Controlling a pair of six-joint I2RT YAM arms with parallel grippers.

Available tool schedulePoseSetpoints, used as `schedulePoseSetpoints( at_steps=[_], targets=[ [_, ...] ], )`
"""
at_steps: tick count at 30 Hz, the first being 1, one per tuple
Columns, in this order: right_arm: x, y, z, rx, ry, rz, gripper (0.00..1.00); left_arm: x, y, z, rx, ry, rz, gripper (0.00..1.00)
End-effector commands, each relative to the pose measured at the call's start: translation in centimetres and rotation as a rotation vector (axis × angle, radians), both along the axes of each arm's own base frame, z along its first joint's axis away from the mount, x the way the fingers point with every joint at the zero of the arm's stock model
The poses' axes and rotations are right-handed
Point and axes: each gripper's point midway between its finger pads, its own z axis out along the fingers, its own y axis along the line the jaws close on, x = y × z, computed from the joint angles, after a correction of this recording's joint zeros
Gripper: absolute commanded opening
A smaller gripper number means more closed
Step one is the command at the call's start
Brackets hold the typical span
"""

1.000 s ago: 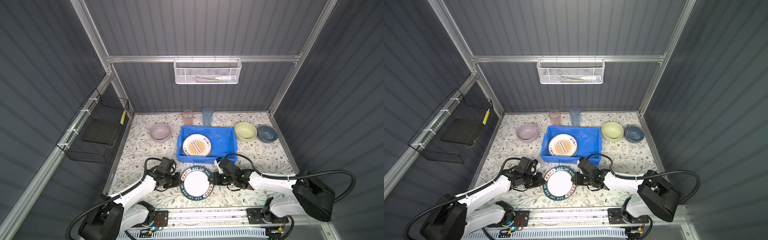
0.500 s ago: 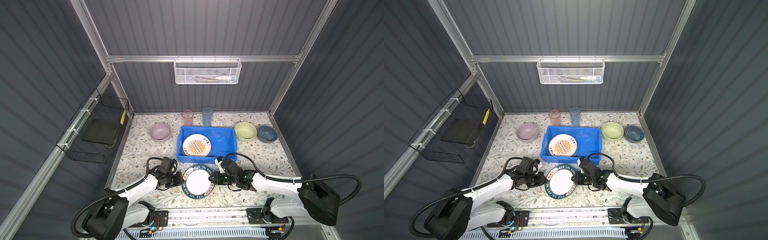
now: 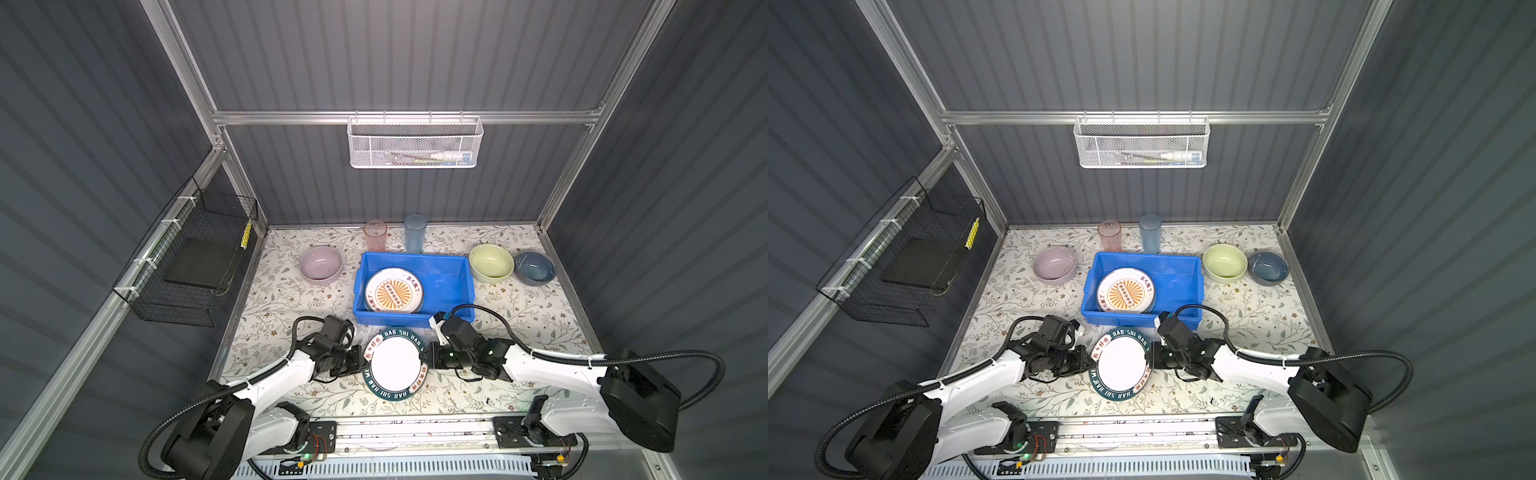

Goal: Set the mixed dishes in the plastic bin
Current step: 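Pinch the green-rimmed plate rim with the right gripper and tilt it up, then lift the green-rimmed plate into the bin with right gripper while left steadies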

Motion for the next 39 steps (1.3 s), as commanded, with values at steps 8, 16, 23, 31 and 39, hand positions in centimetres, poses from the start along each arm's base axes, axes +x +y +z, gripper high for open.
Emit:
schedulePoseSetpoints(
  at_steps=[8, 16, 23, 31, 39],
  targets=[
    [0.5, -0.3, 2.3, 0.02, -0.064, -0.019, 0.05, -0.6, -0.1, 1.7, -0.016, 0.009, -0.002, 0.23],
    [0.2, -1.6, 3.2, -0.006, -0.092, -0.012, 0.02, 0.3, 1.1, 4.9, 0.052, -0.063, 0.017, 0.38],
    [0.2, -2.9, 5.5, 0.064, -0.128, 0.013, 0.0, 2.3, 2.4, 8.1, 0.139, -0.161, 0.057, 0.55],
    [1.3, -4.9, 9.9, 0.14, -0.206, -0.012, 0.0, 6.4, 1.9, 11.3, 0.204, -0.25, 0.055, 0.57],
    [6.2, -7.6, 13.8, 0.144, -0.305, -0.161, 0.0, 10.8, 1.9, 12.9, 0.251, -0.298, 0.067, 0.56]
  ],
)
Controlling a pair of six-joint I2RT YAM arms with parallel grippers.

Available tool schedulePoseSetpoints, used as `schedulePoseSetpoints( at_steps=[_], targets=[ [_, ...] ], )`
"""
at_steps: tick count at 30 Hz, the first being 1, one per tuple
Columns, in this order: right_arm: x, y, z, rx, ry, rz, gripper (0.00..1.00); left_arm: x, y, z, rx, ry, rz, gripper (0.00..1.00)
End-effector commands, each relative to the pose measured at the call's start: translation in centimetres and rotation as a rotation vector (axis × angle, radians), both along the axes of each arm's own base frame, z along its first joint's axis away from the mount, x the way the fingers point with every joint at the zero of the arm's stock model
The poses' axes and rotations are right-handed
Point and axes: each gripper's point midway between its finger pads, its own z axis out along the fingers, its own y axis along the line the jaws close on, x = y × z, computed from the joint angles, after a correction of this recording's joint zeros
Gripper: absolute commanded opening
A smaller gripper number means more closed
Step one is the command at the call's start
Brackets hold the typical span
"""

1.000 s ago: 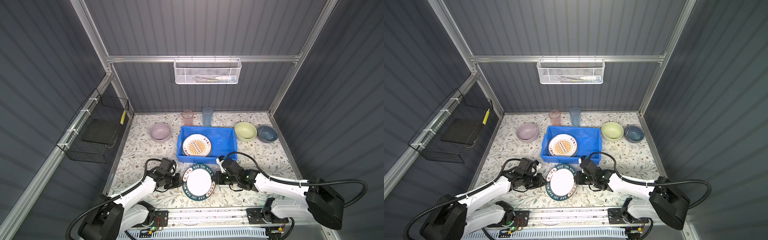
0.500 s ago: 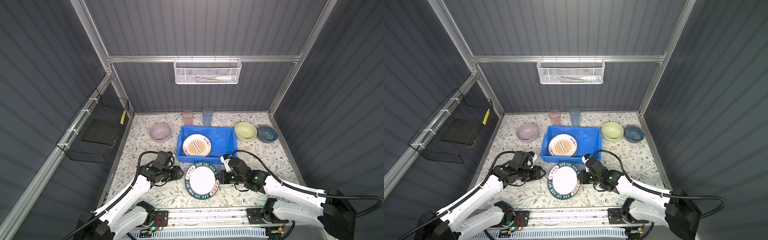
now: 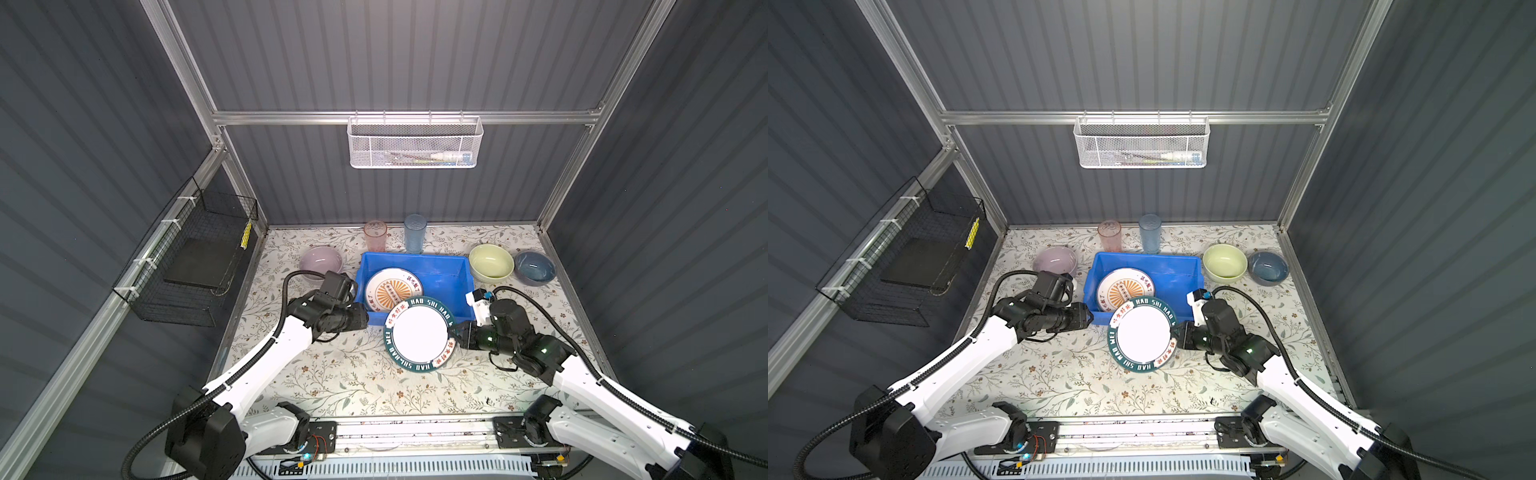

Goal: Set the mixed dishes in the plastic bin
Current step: 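Lift the green-rimmed plate into the bin with right gripper while left steadies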

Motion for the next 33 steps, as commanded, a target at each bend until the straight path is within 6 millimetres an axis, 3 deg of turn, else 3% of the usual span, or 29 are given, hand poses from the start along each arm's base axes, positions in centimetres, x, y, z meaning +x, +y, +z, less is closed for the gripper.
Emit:
schedulePoseSetpoints(
  at_steps=[1, 8, 13, 20, 26, 33],
  targets=[
    [2.6, -0.2, 3.8, 0.044, -0.094, -0.034, 0.0, 1.8, 1.1, 0.3, 0.06, -0.02, 0.0, 0.56],
    [8.4, -0.2, 5.3, 0.048, -0.139, -0.108, 0.0, 5.3, 2.7, -1.6, 0.101, -0.006, -0.012, 0.51],
    [12.4, 1.1, 4.3, 0.068, -0.111, -0.11, 0.0, 6.2, 0.8, -1.9, 0.04, -0.002, -0.101, 0.49],
    [16.6, 3.1, 2.1, 0.05, -0.067, -0.096, 0.0, 6.5, 0.5, -2.7, 0.045, 0.028, -0.116, 0.47],
    [18.0, 4.9, -0.9, 0.075, 0.011, -0.054, 0.0, 6.6, 0.4, -3.7, 0.043, 0.061, -0.111, 0.4],
    [18.3, 6.4, -3.4, 0.105, 0.07, -0.019, 0.0, 6.7, 0.4, -4.0, 0.043, 0.071, -0.097, 0.36]
  ],
)
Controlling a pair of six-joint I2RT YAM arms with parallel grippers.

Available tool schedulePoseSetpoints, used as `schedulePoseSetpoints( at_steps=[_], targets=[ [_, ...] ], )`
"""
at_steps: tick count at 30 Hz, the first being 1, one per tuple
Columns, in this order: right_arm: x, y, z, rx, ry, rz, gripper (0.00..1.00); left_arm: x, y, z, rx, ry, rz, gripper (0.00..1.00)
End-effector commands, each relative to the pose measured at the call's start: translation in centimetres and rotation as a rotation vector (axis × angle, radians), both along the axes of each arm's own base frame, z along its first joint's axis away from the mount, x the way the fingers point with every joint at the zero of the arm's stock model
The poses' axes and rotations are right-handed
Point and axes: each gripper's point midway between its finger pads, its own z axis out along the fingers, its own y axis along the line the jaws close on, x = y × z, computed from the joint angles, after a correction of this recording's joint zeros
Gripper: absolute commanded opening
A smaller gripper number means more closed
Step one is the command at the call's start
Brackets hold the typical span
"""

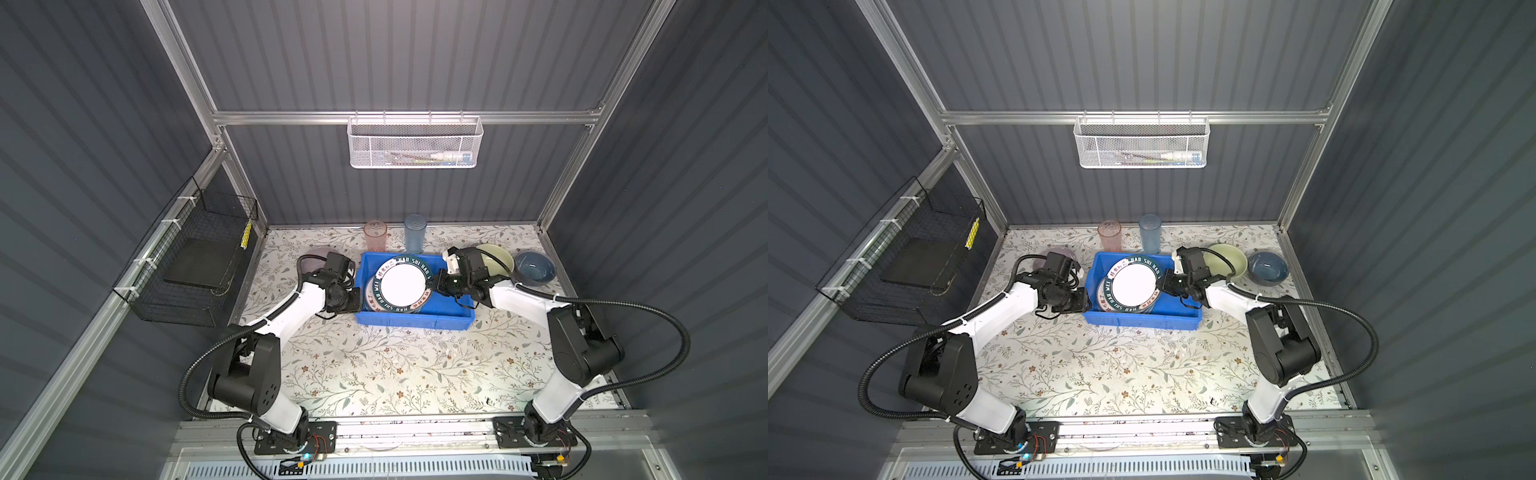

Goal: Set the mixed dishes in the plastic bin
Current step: 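Lift the green-rimmed plate into the bin with right gripper while left steadies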

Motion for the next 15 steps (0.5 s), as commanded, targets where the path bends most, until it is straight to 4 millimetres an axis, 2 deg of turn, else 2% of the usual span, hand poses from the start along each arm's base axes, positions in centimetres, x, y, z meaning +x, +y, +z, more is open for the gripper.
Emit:
schedulePoseSetpoints(
  at_steps=[1, 9, 15],
  targets=[
    [1.1, 1.8, 2.6, 0.088, -0.063, 0.04, 0.0, 0.6, -0.4, 0.9, -0.018, -0.019, -0.004, 0.36],
    [0.6, 2.8, 0.1, 0.099, 0.003, 0.063, 0.01, 0.4, -0.8, 0.9, -0.043, -0.01, -0.007, 0.35],
    [0.5, 3.0, -1.1, 0.09, 0.031, 0.067, 0.1, -0.1, -2.6, 2.0, -0.162, -0.011, -0.032, 0.35]
  ],
)
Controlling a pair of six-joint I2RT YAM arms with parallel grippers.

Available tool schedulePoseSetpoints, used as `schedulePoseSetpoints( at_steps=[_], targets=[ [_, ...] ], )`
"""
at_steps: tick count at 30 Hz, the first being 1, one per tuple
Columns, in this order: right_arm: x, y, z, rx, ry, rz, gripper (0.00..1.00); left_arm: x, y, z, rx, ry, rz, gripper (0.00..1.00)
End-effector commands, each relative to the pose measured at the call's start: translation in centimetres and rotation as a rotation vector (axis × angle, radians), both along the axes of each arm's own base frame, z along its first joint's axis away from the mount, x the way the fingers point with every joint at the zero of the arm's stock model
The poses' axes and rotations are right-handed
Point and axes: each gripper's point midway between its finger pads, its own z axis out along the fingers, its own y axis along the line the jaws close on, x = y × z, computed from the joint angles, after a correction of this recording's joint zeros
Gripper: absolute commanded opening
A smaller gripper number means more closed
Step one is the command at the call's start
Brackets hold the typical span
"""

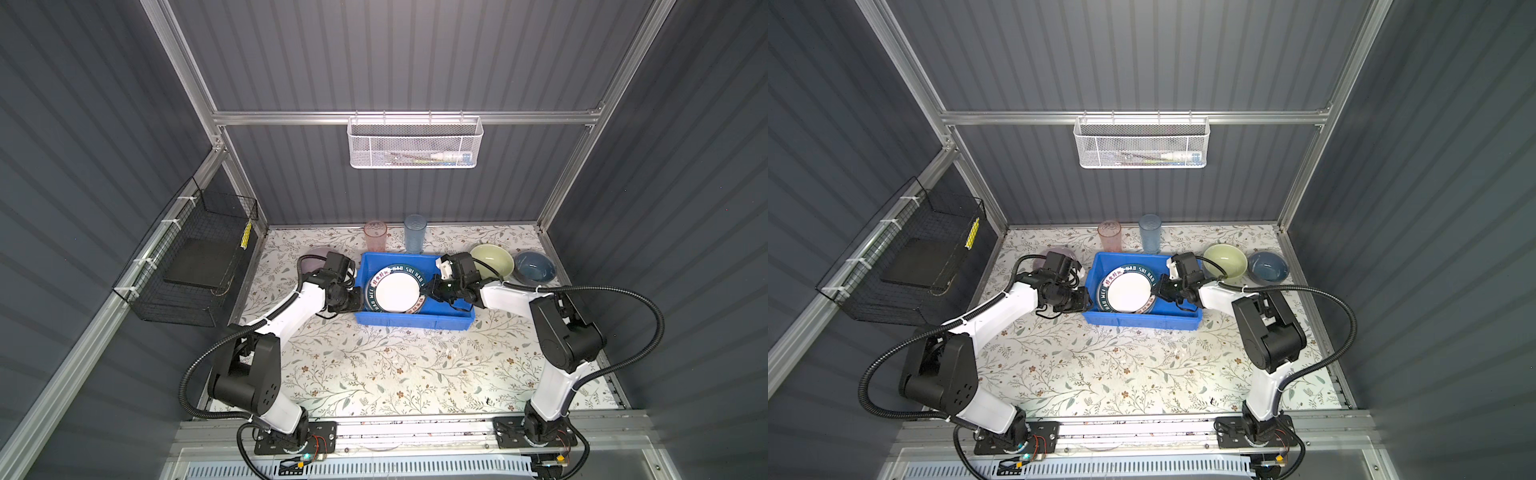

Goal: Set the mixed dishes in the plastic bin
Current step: 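Lift the green-rimmed plate into the bin with right gripper while left steadies, then lower the green-rimmed plate onto the plate stack and open the right gripper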

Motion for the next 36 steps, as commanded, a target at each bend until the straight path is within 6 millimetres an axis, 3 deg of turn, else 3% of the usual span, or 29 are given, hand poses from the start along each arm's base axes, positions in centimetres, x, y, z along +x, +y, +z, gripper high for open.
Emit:
schedulePoseSetpoints(
  at_steps=[1, 9, 19, 36],
  targets=[
    [0.8, 1.4, 1.8, 0.049, -0.047, 0.031, 0.12, -0.1, -1.6, 1.7, -0.106, -0.02, -0.018, 0.35],
    [0.4, 1.2, 1.7, -0.002, -0.04, 0.04, 0.26, -0.5, -0.8, 1.9, -0.064, -0.016, -0.015, 0.35],
    [0.8, -0.6, 1.3, -0.248, -0.056, 0.009, 0.43, -1.2, -1.0, 2.8, -0.089, -0.02, -0.027, 0.35],
    [0.4, 0.9, 0.1, -0.329, -0.039, 0.041, 0.53, -1.6, -0.9, 3.8, -0.095, -0.022, -0.029, 0.35]
  ],
)
